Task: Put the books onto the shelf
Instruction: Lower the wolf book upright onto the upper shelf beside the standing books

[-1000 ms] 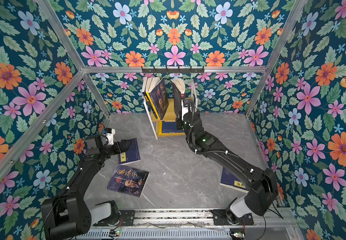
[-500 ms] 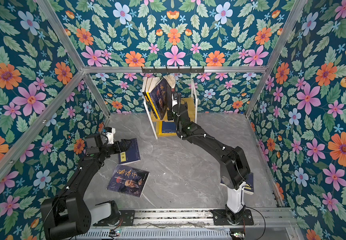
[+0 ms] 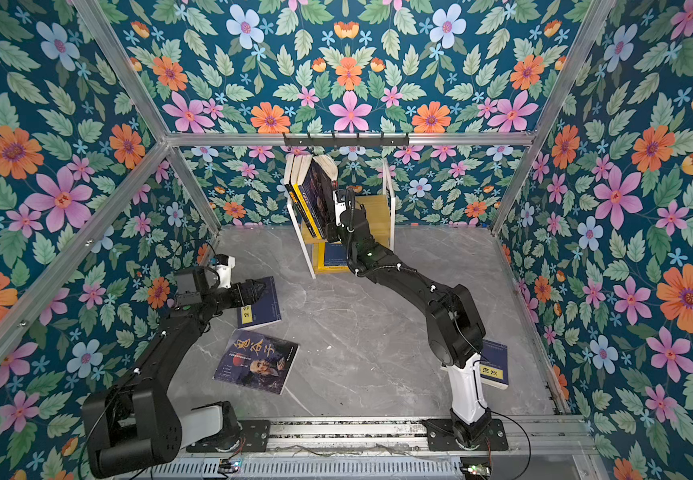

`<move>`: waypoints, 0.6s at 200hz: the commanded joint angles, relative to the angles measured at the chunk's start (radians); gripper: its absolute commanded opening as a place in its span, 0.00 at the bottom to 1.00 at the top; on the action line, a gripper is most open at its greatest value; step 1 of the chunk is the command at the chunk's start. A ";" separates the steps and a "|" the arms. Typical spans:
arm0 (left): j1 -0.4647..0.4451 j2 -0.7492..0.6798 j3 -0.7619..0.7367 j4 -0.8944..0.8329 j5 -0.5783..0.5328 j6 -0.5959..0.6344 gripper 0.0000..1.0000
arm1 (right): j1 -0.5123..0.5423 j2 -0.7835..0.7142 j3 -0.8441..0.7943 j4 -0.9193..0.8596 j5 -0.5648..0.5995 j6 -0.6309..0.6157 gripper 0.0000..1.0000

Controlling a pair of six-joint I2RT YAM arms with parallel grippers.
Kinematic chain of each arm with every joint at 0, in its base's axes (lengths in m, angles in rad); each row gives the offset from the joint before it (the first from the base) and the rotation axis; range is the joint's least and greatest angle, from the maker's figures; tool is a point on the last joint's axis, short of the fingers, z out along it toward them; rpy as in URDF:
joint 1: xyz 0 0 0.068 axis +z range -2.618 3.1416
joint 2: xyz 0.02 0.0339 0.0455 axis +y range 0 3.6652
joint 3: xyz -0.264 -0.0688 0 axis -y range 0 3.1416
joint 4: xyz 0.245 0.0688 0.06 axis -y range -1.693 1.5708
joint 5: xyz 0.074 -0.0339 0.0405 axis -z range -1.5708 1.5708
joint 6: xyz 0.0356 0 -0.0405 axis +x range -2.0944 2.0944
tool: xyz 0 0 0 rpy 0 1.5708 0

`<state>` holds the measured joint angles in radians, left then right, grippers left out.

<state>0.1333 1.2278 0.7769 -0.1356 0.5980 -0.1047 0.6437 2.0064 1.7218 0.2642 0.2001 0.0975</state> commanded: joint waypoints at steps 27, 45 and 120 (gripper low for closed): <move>-0.012 -0.006 0.007 -0.018 -0.016 0.033 1.00 | 0.001 0.019 0.025 -0.012 -0.116 -0.052 0.01; -0.015 -0.008 0.009 -0.019 -0.018 0.035 1.00 | 0.001 0.015 0.021 -0.023 -0.166 -0.069 0.08; -0.020 -0.017 0.005 -0.024 -0.024 0.046 1.00 | -0.009 -0.007 -0.006 -0.057 -0.330 -0.097 0.44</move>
<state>0.1135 1.2148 0.7818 -0.1547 0.5758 -0.0723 0.6357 2.0163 1.7226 0.2276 -0.0093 0.0193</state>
